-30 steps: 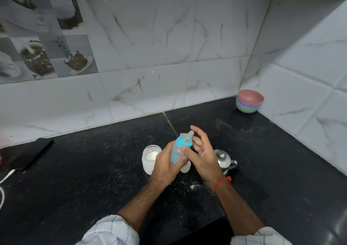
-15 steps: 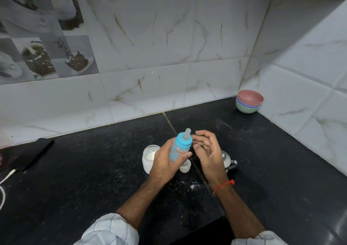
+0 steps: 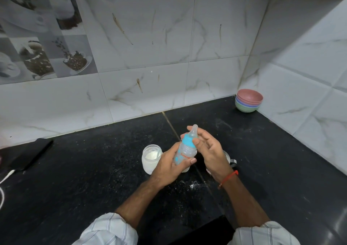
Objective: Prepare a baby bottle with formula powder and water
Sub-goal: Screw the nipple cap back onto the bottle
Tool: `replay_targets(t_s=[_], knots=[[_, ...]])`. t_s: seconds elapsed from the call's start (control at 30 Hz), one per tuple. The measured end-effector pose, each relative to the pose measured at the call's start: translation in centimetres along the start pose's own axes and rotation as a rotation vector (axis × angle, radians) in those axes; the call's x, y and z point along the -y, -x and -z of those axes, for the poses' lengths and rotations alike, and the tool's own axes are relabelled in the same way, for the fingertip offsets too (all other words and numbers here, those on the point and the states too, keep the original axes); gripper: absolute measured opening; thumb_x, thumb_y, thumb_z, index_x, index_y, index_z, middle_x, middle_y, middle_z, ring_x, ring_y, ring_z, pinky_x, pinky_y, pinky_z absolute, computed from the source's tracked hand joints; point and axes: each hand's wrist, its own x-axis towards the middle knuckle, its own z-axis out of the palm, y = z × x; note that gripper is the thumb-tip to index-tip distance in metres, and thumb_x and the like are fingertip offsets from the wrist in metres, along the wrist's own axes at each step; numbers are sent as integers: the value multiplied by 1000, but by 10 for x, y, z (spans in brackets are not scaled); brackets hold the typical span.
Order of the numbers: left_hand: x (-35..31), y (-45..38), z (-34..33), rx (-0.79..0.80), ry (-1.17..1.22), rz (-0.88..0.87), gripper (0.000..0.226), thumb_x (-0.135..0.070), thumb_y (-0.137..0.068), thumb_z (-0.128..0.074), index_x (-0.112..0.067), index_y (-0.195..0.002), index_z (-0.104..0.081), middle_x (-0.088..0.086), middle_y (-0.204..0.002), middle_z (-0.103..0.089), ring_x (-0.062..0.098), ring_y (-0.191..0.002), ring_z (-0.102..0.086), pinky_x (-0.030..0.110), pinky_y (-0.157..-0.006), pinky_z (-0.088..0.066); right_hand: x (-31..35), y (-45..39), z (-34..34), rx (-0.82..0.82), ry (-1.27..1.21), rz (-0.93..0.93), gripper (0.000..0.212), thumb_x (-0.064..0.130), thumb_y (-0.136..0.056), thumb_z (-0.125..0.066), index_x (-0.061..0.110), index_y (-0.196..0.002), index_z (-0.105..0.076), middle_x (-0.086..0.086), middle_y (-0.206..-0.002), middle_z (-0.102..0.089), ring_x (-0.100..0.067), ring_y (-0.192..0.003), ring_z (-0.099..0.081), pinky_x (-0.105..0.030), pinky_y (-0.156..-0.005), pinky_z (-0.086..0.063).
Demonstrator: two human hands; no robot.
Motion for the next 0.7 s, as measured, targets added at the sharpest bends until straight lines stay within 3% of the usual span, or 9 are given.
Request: replay_targets(t_s=[0.23,0.43,0.7], knots=[[0,-5,-4,13,85,67,44,-67,-88,-72,-53,-127,-58,-6,-114,-73,19,-102,-72,43,-89,-60,6,-2,0,21,-69,-21,42,14,-92,-67,8,-133,-62,-13,-127,-75,-28,-120,-71,-36,-96,-61],[0,-2,-2,14,74,82,41,-69,-88,-70,-54,-124,-59,-9,-114,-74,16,-103,-72,33,-87,-61,0,1,5,47,-98,-20,49,12,-97,-61,3,-145,-54,-14,-139,-69,-31,-132,-64,-44,-108,-55],[-5,-4,0,25,38,69,58,-73,-86,-69,-37,-130,-59,-10,-111,-73,17,-101,-73,40,-87,-62,-5,-3,-3,-78,-79,-10,47,15,-82,-81,14,-126,-63,0,-119,-76,-26,-115,-73,-34,-89,-63]])
